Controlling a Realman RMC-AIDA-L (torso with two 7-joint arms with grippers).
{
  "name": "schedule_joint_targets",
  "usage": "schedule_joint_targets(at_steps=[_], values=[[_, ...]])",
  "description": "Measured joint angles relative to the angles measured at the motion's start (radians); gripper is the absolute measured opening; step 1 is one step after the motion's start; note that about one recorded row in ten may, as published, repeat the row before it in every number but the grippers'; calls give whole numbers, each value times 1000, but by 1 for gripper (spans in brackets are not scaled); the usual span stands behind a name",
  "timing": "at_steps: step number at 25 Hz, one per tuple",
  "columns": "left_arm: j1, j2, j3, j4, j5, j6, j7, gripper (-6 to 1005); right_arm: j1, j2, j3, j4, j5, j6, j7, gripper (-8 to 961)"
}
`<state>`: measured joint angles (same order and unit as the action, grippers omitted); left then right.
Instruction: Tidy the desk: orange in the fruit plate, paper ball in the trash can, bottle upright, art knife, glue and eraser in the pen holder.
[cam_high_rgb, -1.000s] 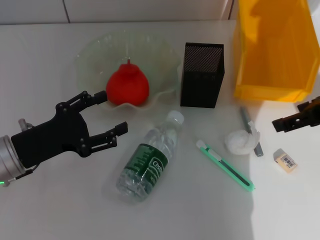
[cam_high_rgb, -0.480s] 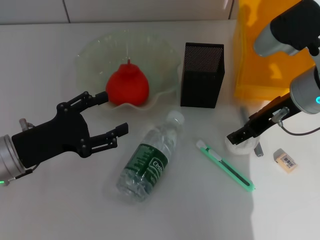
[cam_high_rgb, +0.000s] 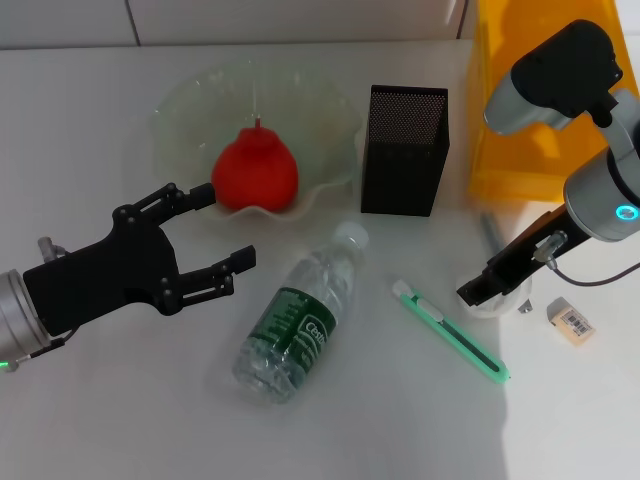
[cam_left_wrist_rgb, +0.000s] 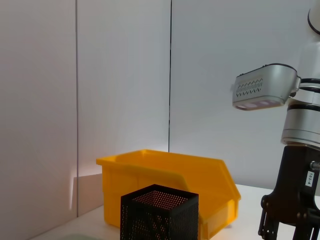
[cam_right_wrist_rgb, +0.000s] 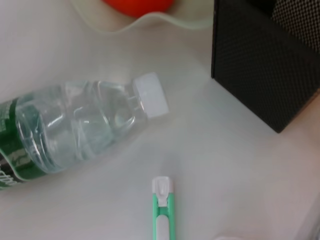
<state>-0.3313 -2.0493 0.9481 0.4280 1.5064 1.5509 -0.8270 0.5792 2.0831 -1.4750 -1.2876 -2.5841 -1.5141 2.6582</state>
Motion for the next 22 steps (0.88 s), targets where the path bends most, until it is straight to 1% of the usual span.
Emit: schedule_joint_targets(at_steps=[4, 8, 10, 11, 12, 13, 14, 15, 17, 18, 19, 22], values=[[0, 0, -2, 0, 0, 0, 0, 868, 0, 0, 3, 1, 0, -2, 0, 623], [0, 0, -4, 0, 0, 0, -1, 868, -9, 0, 26, -33, 5, -19, 1, 494], [0, 0, -7, 0, 0, 0, -1, 868, -11, 0, 36, -46, 6, -28, 1, 490], [0, 0, -7, 0, 0, 0, -1, 868, -19, 1, 68, -93, 9, -49, 2, 487], [0, 0, -7, 0, 0, 0, -1, 868, -19, 1, 68, -93, 9, -49, 2, 485], [0, 0, -8, 0, 0, 0, -1, 868, -33, 1, 111, -157, 16, -66, 2, 483], [0, 0, -8, 0, 0, 0, -1, 868, -39, 2, 130, -185, 20, -73, 3, 483], [-1, -1, -8, 1, 0, 0, -2, 867, -39, 2, 130, -185, 20, -73, 3, 483], [-1, -1, -8, 5, 0, -1, -3, 867, -56, 1, 198, -267, 31, -78, 4, 483], [-1, -2, -8, 10, 0, -1, -5, 867, -64, 0, 278, -332, 34, -77, 4, 483], [-1, -2, -8, 10, 0, -1, -5, 867, -64, 0, 278, -332, 34, -77, 4, 483], [-2, -4, -8, 11, 0, -1, -4, 867, -65, -3, 371, -369, 34, -49, -10, 484]])
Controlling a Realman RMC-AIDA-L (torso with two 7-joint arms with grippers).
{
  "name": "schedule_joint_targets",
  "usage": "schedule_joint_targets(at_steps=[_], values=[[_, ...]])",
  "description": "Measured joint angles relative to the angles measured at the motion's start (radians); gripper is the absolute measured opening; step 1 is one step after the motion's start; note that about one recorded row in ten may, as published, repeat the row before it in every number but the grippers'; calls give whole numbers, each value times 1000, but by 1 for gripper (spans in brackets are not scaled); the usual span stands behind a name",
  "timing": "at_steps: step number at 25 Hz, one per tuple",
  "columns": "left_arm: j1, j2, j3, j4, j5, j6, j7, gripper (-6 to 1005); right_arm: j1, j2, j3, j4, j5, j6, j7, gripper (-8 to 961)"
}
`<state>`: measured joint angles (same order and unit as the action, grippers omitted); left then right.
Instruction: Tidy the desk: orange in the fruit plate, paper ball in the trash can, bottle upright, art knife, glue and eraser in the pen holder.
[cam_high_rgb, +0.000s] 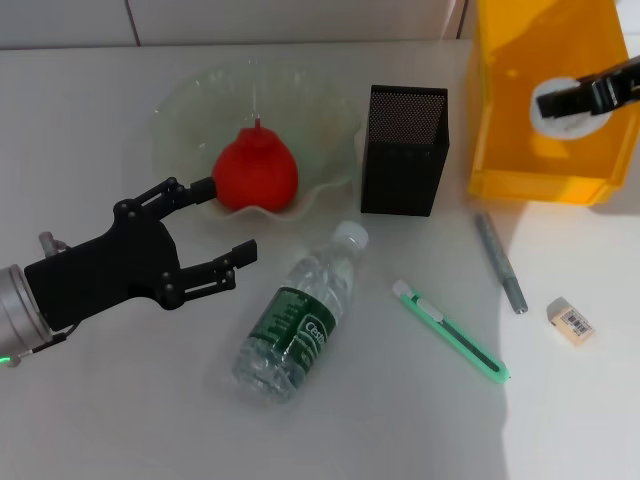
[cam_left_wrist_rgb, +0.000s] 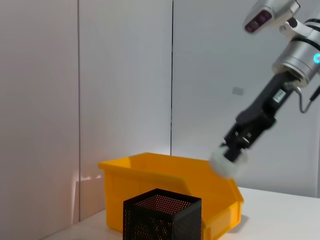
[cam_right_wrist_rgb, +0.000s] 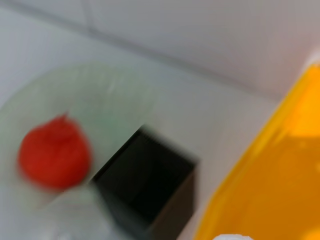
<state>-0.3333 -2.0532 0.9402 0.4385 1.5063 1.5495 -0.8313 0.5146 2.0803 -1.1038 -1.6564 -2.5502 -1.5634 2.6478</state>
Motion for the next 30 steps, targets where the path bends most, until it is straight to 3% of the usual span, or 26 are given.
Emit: schedule_joint_targets(at_steps=[3, 6, 11, 18, 20, 21, 22, 23, 24, 25, 26, 27, 30], values=[[-1, -2, 4, 0, 0, -1, 3, 867, 0, -1, 61, 42, -2, 102, -29, 484], [-2, -3, 6, 0, 0, -2, 4, 867, 1, -1, 72, 196, -4, 287, -69, 484], [-3, -3, 6, 0, 0, 0, 4, 867, 22, -1, 65, 324, -3, 374, -109, 481], [0, -5, 1, 11, 0, 9, -10, 866, -34, 2, 36, 252, 65, 388, -143, 728], [0, -5, 2, 14, 0, 11, -15, 866, -85, 3, 18, 199, 144, 389, -180, 802], [2, -6, 4, 30, 0, 23, -48, 866, -172, 5, -5, 136, 274, 401, -248, 839], [4, -7, 4, 36, 0, 29, -60, 866, -172, 5, -5, 136, 274, 401, -248, 838], [5, -7, 4, 42, 0, 34, -72, 866, -226, 6, -24, 106, 359, 410, -299, 837], [6, -7, 4, 49, 0, 39, -84, 866, -339, 7, -62, 77, 578, 425, -468, 837], [6, -7, 4, 49, 0, 39, -84, 866, -339, 7, -62, 77, 578, 425, -468, 836], [6, -7, 4, 49, 0, 39, -84, 866, -425, 7, -82, 94, 784, 403, -661, 835], [8, -7, 1, 67, 0, 56, -132, 866, -425, 7, -82, 94, 784, 403, -661, 835], [6, -7, 5, 90, 0, 75, -170, 866, -507, 7, -86, 185, 977, 312, -915, 834]])
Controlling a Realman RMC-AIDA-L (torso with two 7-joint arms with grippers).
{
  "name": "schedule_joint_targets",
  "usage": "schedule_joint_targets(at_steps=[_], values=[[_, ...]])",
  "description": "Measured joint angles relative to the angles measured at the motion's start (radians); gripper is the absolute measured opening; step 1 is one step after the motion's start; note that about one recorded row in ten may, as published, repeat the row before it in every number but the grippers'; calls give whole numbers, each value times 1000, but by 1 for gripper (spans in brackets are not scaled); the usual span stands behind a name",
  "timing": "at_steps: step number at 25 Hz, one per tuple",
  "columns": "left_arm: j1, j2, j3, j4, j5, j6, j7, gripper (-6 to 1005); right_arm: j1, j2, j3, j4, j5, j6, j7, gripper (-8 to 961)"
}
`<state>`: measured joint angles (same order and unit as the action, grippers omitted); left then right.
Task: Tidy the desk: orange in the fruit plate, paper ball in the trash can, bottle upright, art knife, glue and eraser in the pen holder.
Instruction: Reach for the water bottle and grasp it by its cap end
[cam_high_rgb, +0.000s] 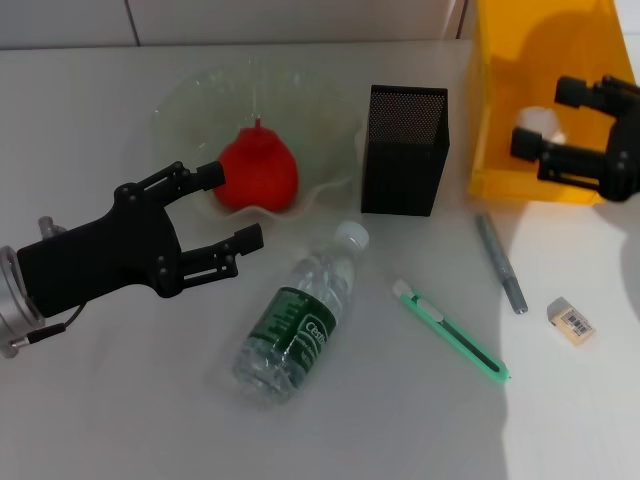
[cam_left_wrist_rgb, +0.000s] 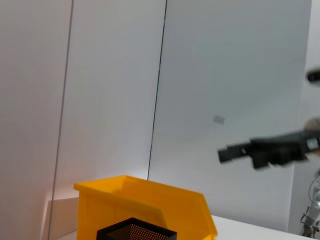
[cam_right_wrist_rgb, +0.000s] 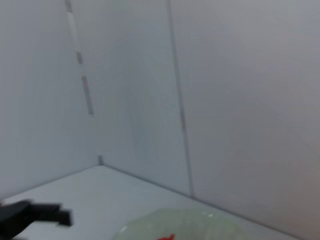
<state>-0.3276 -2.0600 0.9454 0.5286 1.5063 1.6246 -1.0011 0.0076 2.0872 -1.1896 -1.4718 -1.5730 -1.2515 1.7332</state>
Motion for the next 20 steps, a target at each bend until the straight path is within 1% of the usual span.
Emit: schedule_joint_targets(at_steps=[1, 2, 3, 4, 5, 6, 7, 8, 9, 10, 11, 12, 13, 15, 16, 17, 18, 20], values=[[0, -2, 3, 16, 0, 9, -26, 866, -36, -1, 7, 100, 69, -84, -155, 834], [0, -2, 3, 16, 0, 9, -26, 865, -36, -1, 7, 100, 69, -84, -155, 834], [0, -4, 7, 26, 0, 11, -49, 865, -52, -3, 21, 179, 83, -147, -241, 834], [-2, -4, 13, 39, 0, 12, -80, 865, -52, -3, 21, 179, 83, -147, -241, 834], [-3, -4, 21, 53, 0, 12, -108, 865, -58, -3, 37, 223, 84, -180, -276, 834], [1, -5, 51, 116, 2, 8, -208, 865, -63, -3, 77, 310, 85, -240, -342, 834], [1, -5, 51, 116, 2, 8, -208, 865, -63, -3, 77, 310, 85, -240, -342, 834], [6, -7, 71, 152, 2, 5, -254, 865, -63, -3, 107, 366, 85, -278, -383, 834], [24, -10, 123, 243, 7, -15, -345, 865, -61, -3, 129, 410, 86, -305, -418, 834], [32, -11, 145, 278, 9, -27, -379, 865, -57, -4, 156, 450, 85, -330, -450, 834], [51, -13, 202, 360, 11, -62, -453, 865, -47, -7, 221, 539, 73, -375, -501, 834], [69, -13, 255, 435, 15, -105, -515, 865, -44, -8, 254, 568, 61, -392, -514, 834], [87, -13, 304, 503, 21, -151, -565, 865, -44, -8, 254, 568, 61, -392, -514, 834], [126, -11, 409, 647, 66, -252, -680, 865, -40, -9, 328, 613, 25, -428, -545, 834], [145, -11, 461, 723, 110, -308, -753, 865, -38, -9, 392, 639, -12, -453, -574, 834], [153, -11, 506, 793, 171, -351, -841, 865, -38, -9, 392, 639, -12, -453, -574, 834], [157, -12, 547, 852, 226, -385, -914, 865, -35, -8, 425, 655, -34, -465, -586, 834], [138, -11, 616, 933, 357, -419, -1096, 865, -33, -8, 432, 660, -40, -468, -589, 834]])
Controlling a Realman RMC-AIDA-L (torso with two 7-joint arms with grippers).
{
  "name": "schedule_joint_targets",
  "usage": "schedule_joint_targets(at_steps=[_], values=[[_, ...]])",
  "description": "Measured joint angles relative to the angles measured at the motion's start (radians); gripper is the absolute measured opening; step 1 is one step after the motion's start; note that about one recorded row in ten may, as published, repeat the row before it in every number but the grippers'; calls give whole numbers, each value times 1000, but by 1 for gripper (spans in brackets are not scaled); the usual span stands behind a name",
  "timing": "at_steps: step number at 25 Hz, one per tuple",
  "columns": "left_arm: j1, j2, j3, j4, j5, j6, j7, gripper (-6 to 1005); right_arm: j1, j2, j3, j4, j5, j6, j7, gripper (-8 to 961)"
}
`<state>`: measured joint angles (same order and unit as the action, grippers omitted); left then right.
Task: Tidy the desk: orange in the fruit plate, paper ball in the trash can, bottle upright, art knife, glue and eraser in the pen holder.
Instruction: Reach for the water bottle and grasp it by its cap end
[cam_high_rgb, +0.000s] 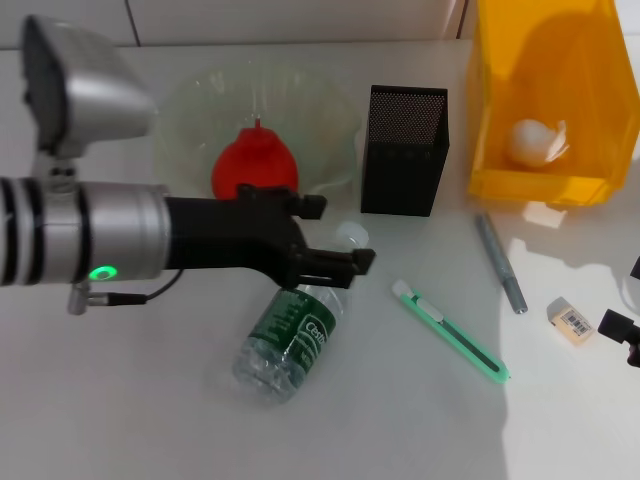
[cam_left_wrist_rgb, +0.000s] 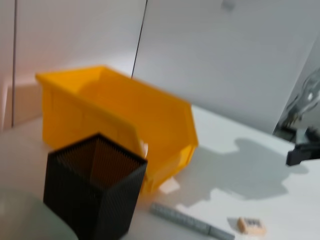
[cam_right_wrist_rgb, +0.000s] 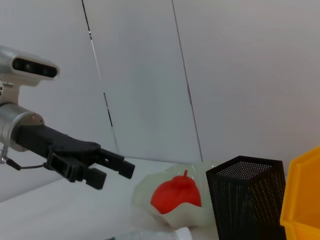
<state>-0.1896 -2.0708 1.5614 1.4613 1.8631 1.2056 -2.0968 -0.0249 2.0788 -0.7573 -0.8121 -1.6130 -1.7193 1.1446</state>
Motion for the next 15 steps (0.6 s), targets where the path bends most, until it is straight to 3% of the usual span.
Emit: schedule_joint_targets(at_steps=[1, 3, 6, 8, 15], values=[[0, 0, 0, 0, 0, 0, 0, 865, 2, -1, 3, 3, -3, -1, -1, 834], [-59, -3, 87, 62, 173, -13, -212, 864, 3, -1, 4, 4, -4, 0, -2, 834], [-89, -3, 126, 70, 237, -23, -300, 864, 14, -2, 7, 12, -17, 6, -3, 834], [-145, -5, 190, 64, 342, -53, -440, 864, 19, -2, 8, 17, -24, 7, -3, 834], [-210, -9, 263, 11, 458, -136, -520, 864, 44, -1, 12, 36, -44, 9, -2, 834]])
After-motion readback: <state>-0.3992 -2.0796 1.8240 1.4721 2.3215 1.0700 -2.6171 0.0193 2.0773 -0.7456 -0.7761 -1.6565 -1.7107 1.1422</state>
